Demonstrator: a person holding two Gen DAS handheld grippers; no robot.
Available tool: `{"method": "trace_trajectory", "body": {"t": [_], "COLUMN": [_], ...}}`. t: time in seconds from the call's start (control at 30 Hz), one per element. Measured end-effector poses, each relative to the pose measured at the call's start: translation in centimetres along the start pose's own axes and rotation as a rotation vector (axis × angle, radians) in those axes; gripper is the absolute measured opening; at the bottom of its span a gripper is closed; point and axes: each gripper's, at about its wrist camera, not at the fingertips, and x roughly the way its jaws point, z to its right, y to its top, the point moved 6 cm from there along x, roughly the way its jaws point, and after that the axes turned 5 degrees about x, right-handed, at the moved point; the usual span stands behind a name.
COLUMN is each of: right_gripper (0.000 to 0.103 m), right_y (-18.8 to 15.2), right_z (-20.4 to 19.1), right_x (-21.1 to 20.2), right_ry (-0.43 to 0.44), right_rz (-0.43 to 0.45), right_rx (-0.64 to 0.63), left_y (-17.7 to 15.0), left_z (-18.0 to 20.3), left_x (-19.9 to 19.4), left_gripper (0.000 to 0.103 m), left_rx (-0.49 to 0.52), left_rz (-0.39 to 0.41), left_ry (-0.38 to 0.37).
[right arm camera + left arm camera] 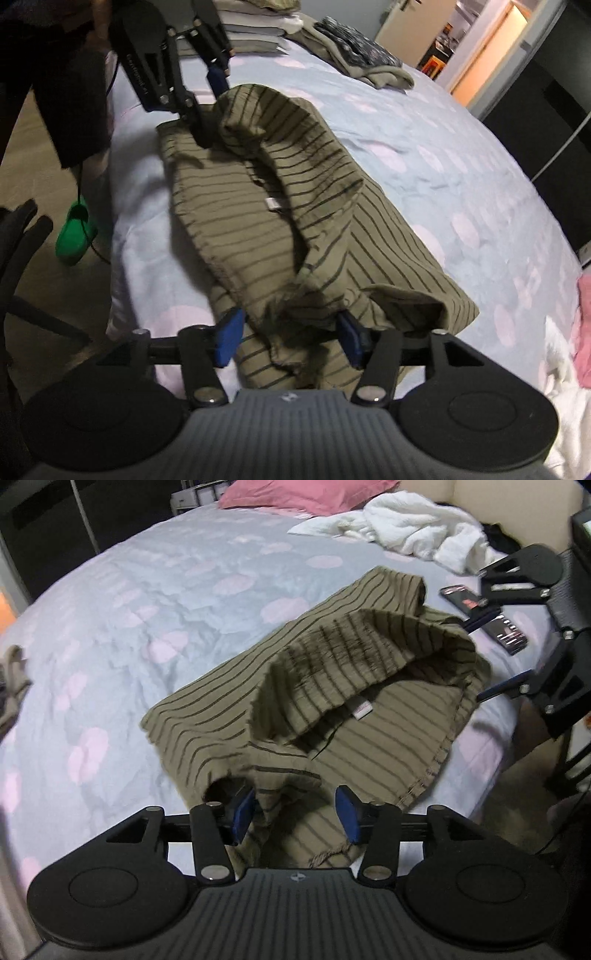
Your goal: Fold clothes
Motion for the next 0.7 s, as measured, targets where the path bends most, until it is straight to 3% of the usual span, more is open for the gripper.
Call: {"method": "trace_trajectory", "body": {"t": [0.2, 0.33, 0.47, 0.7], "right_gripper": [0.064, 0.067, 0.067, 0.069], "right_y": [0.8, 1.4, 2.5, 3.4], "right_z": [-0.5, 0.2, 1.2, 1.1], "right_x": [-0.9, -1.5, -1.8, -0.5], "right_ry": [-0.117, -0.226, -0.214, -0.234], "right_rz": [0.004, 0.014, 0.066, 0.085], "right_rx": [0.039, 0.119, 0.225, 0.222], "left_y": [0.1, 1.0, 2.4, 3.0], "left_z": [-0.1, -0.4, -0.3, -0.7], "left_x": [-1.2, -2.2, -2.1, 0.0], "left_gripper": [0.051, 0.052, 0.053, 0.053], "left_rx": [-0.086, -0.134, -0.122, -0.128], "left_rz": [0.019, 0.081, 0.120, 0.097], "left_ry": [0.101, 0.181, 0.205, 0.203]}}
